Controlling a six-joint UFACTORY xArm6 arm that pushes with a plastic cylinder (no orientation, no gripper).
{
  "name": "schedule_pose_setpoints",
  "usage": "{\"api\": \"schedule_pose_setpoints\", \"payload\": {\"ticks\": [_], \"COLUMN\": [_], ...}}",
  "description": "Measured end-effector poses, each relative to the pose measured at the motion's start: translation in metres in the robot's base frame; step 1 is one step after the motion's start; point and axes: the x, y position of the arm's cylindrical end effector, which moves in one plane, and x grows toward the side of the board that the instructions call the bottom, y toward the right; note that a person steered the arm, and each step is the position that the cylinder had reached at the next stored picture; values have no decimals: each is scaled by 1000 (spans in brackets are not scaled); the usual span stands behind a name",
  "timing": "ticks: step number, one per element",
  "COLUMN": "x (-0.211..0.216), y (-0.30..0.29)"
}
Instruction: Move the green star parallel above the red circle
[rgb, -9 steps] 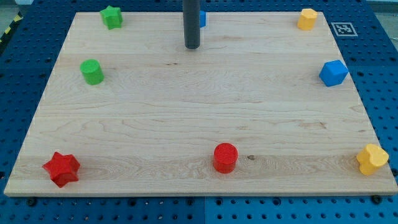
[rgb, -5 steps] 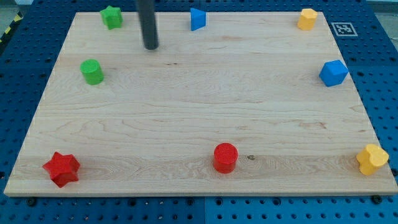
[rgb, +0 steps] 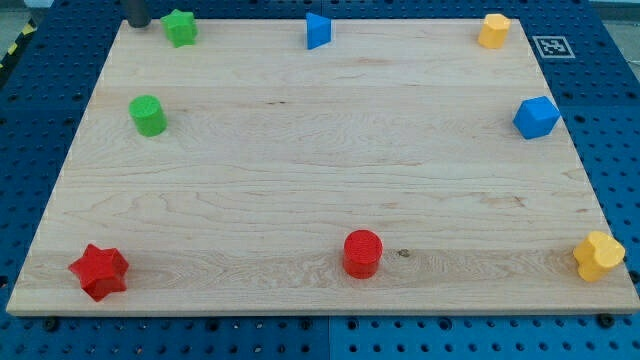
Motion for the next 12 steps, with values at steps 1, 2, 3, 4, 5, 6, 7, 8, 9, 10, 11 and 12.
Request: {"api": "schedule_pose_setpoints", "payload": {"ticks": [1,2,3,4,5,6,7,8,9,10,11,12], "x": [0,2,13,26,31,46,62,84,109,139,171,199], "y": [9,45,46,54,82,101,134,169,200,228,249,267]}}
